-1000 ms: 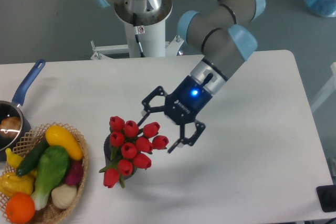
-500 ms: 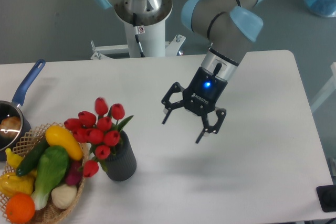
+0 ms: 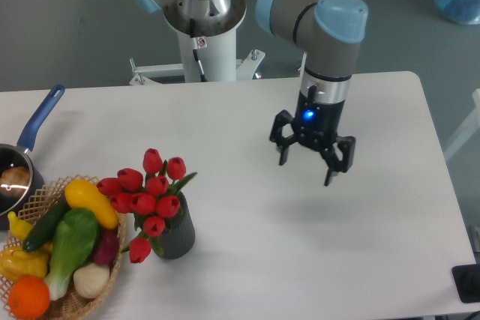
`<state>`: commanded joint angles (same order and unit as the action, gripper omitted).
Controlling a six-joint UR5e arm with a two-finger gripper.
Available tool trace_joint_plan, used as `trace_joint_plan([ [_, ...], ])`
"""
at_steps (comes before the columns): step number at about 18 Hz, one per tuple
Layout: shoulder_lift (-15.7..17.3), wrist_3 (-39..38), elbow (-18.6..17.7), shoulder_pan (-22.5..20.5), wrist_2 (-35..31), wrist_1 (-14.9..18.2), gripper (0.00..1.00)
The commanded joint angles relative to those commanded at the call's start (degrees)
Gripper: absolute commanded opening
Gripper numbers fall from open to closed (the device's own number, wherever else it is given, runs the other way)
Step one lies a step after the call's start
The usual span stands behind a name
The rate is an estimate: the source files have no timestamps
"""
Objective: Insert the flowers into the vase
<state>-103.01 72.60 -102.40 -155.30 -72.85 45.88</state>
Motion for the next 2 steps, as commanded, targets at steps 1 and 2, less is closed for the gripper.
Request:
trace_joint_plan([
  [1, -0.4, 0.1, 0.2, -0.1, -3.4, 0.0, 1.00],
  [2, -1.1, 0.1, 0.4, -0.1, -7.7, 0.0, 1.00],
])
